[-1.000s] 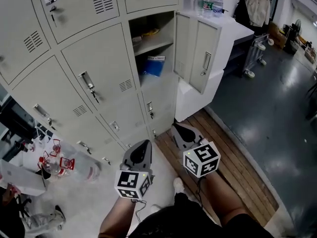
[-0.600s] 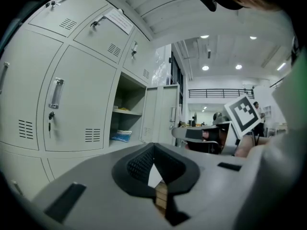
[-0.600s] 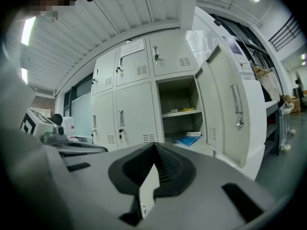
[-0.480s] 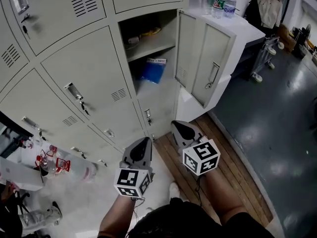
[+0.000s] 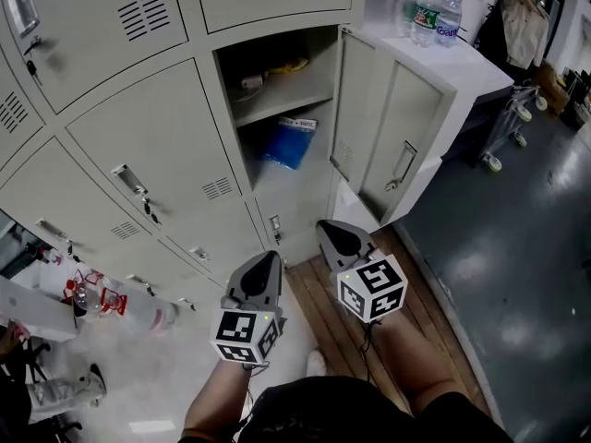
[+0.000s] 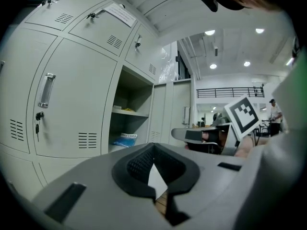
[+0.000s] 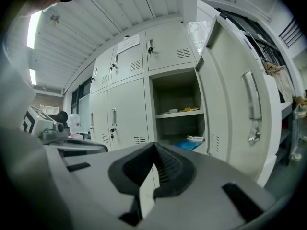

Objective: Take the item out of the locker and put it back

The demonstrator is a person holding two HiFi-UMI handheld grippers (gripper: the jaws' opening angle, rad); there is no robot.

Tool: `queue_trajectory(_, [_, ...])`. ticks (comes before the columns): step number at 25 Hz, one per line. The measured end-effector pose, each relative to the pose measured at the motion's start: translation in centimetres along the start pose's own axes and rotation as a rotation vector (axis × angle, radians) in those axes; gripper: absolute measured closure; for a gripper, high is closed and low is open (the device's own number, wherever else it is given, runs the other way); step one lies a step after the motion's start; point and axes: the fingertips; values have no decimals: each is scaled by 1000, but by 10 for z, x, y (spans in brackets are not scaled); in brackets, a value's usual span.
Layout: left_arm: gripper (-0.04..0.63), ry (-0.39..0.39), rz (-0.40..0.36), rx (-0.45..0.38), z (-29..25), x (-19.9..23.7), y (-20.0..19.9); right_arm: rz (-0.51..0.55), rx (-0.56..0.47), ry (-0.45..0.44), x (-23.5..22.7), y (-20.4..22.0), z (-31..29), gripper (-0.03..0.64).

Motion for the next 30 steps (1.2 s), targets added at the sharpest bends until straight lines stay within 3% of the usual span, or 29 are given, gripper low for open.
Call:
queue_trajectory(13, [592,-54,-6,-1,-19,9,-9,43,9,-60,-8,-17,-25,617])
queue_trajectory(29, [592,-7,-18,-11,-69,53,-1,81,34,-26,-33,-28,-101,614])
queue_trajectory(30, [592,-2,-17,-9,-73,57,0,81,37,-27,-35,-28,-108,579])
Point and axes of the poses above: the fingertips, and each gripper's own axes: z backward along the fingers, x to its left, y out of its underside, and after that the axes turned 12 degrees about -z, right-handed
